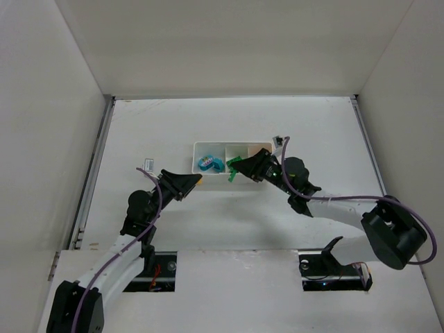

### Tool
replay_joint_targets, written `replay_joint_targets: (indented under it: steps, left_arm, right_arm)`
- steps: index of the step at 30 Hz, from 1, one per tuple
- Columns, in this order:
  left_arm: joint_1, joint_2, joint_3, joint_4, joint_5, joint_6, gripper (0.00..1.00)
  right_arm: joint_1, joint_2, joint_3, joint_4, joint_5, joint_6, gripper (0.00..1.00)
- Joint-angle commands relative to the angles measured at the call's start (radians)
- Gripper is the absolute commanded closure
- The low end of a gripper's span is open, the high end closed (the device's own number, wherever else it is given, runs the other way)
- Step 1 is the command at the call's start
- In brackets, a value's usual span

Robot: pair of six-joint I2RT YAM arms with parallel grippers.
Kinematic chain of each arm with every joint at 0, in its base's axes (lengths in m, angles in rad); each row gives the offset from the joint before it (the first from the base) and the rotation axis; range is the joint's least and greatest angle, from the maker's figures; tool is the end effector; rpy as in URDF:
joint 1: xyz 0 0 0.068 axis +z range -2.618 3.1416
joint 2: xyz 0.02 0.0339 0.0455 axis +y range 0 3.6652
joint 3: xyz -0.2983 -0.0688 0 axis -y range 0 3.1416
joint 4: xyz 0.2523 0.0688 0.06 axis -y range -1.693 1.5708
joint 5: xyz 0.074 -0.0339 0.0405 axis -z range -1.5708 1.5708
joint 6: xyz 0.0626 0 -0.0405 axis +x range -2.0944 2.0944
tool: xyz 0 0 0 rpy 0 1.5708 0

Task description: Sort the legos into containers by color

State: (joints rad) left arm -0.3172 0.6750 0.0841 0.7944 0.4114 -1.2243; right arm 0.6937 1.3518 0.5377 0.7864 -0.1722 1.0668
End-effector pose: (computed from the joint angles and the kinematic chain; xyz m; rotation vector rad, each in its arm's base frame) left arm 0.1430 -0.0733 0.2357 -0.3173 1.5426 -1.5330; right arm 0.2297 0.2050 0.2587 0.1865 1.8077 1.4575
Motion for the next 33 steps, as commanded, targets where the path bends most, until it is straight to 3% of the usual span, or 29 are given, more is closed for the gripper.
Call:
replay_joint_targets:
  steps: [1, 7, 16, 21, 26, 28, 30, 33]
  left_arm:
    - [-0.003, 0.001, 0.012, 0.045, 0.001, 0.014, 0.83]
    - [0.005, 0.027, 0.04, 0.037, 0.0, 0.043, 0.83]
    - [-0.023, 0.067, 0.075, 0.037, -0.014, 0.077, 0.83]
    - [-0.045, 0.093, 0.101, 0.037, -0.032, 0.097, 0.83]
    - [-0.111, 0.164, 0.175, 0.005, -0.081, 0.155, 0.83]
    - [-0.157, 0.202, 0.213, -0.012, -0.118, 0.192, 0.83]
    - [-0.206, 0.247, 0.262, -0.041, -0.16, 0.232, 0.83]
    - [-0.28, 0.326, 0.356, -0.104, -0.233, 0.301, 0.83]
  right_arm:
    - [-0.027, -0.039, 0.096, -0.151, 0.08, -0.176, 0.7]
    - [-0.012, 0.045, 0.257, -0.39, 0.364, -0.43, 0.69]
    - [-0.009, 0.171, 0.343, -0.408, 0.408, -0.481, 0.63]
    - [-0.001, 0.175, 0.357, -0.409, 0.405, -0.481, 0.39]
    - [-0.004, 0.08, 0.337, -0.426, 0.405, -0.498, 0.29]
    - [-0.016, 0.029, 0.308, -0.429, 0.415, -0.502, 0.3]
    - [-0.035, -0.026, 0.265, -0.424, 0.433, -0.507, 0.4]
    - [-0.075, -0.11, 0.185, -0.418, 0.512, -0.495, 0.68]
